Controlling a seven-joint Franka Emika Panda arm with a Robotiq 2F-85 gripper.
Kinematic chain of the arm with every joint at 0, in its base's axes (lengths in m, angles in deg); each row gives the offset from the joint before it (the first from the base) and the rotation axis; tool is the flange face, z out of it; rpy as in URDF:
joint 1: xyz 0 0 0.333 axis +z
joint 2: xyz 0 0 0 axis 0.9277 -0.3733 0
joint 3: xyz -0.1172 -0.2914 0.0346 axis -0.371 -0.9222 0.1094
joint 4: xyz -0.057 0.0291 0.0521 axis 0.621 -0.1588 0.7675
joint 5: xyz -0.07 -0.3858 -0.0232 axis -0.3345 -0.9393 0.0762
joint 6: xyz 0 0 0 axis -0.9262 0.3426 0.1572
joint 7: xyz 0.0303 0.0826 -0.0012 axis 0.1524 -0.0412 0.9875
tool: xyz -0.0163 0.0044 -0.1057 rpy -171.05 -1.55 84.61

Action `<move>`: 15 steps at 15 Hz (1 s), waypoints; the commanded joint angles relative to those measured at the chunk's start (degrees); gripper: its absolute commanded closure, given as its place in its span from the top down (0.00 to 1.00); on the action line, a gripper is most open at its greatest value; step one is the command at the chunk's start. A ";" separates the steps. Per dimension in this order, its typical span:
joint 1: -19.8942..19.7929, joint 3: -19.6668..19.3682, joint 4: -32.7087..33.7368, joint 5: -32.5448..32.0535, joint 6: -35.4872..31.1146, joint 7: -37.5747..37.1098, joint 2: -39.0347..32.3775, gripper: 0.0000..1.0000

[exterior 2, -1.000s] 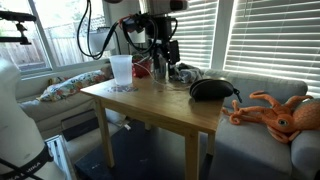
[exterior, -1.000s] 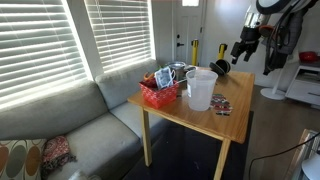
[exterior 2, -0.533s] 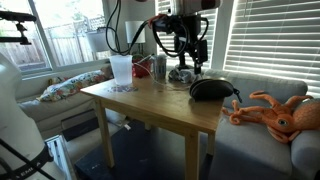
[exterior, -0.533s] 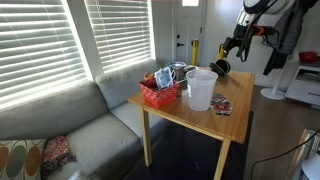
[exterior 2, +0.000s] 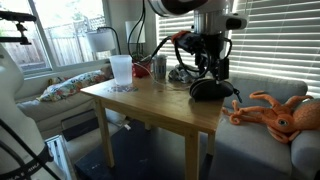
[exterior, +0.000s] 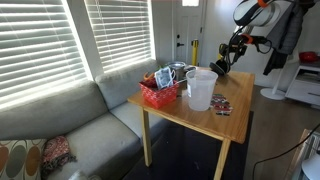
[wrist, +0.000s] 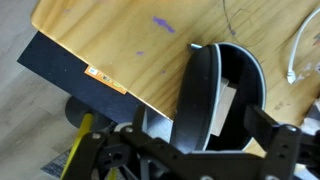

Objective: Pick up the black glasses case and put it in the silver cup

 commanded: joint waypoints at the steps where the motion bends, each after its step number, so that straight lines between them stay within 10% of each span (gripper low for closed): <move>1: -0.90 0.37 2.12 3.91 -2.11 -0.01 -3.72 1.00; 2: -0.95 0.54 2.45 4.21 -2.37 -0.39 -4.36 0.75; 15: -0.55 1.67 2.15 1.58 -2.54 -6.91 -3.76 0.00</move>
